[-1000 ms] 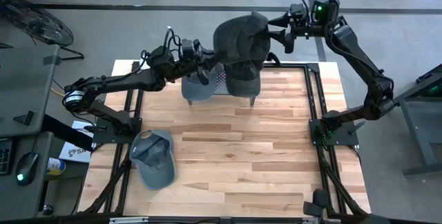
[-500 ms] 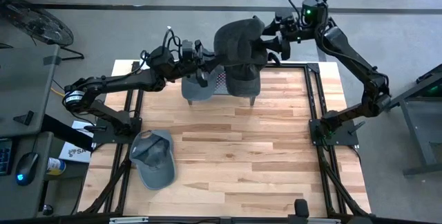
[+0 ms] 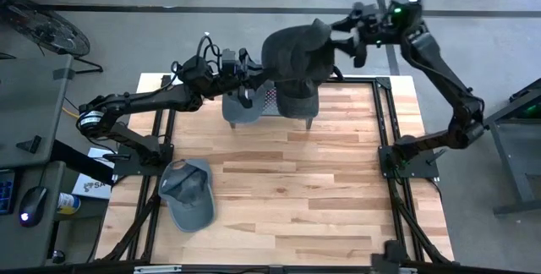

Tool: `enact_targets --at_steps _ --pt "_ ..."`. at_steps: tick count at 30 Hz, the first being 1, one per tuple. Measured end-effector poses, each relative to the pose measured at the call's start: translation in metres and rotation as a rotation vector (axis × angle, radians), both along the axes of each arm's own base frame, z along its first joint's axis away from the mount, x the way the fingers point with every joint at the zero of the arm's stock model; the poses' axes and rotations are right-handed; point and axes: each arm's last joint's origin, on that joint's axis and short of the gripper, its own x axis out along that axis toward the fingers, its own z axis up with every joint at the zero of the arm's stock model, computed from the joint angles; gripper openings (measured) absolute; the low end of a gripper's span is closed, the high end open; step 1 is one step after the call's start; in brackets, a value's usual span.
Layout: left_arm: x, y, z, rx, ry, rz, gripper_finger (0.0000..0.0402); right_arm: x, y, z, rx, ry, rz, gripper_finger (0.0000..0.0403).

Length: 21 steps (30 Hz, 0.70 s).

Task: Pick & Place hat
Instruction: Stack the black cap on top of the other black cap on the shelf

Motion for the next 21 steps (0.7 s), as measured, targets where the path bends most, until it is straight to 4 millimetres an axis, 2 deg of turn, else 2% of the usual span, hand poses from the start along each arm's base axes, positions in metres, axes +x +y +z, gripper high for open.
enact_targets --at_steps 3,7,12,16,21 --pt "0.000 0.000 0.000 -0.011 -0.007 -0.008 0.0006 -0.013 -0.003 0.005 -0.027 -0.001 -0.136 0.0257" --pt "0.000 0.000 0.001 -0.013 -0.011 -0.013 0.0006 -0.022 -0.012 0.001 0.012 0.007 -0.142 0.0257" --pt "-0.001 -0.002 0.003 0.007 -0.032 -0.048 0.0006 -0.013 -0.023 -0.015 0.164 0.018 0.040 0.0257" --pt "-0.002 -0.003 0.006 0.026 -0.056 -0.069 0.0006 -0.005 -0.020 -0.013 0.165 0.003 0.116 0.0257" --pt "-0.002 -0.004 0.006 0.040 -0.056 -0.094 0.0006 0.010 -0.020 -0.022 0.225 0.012 0.246 0.0257"
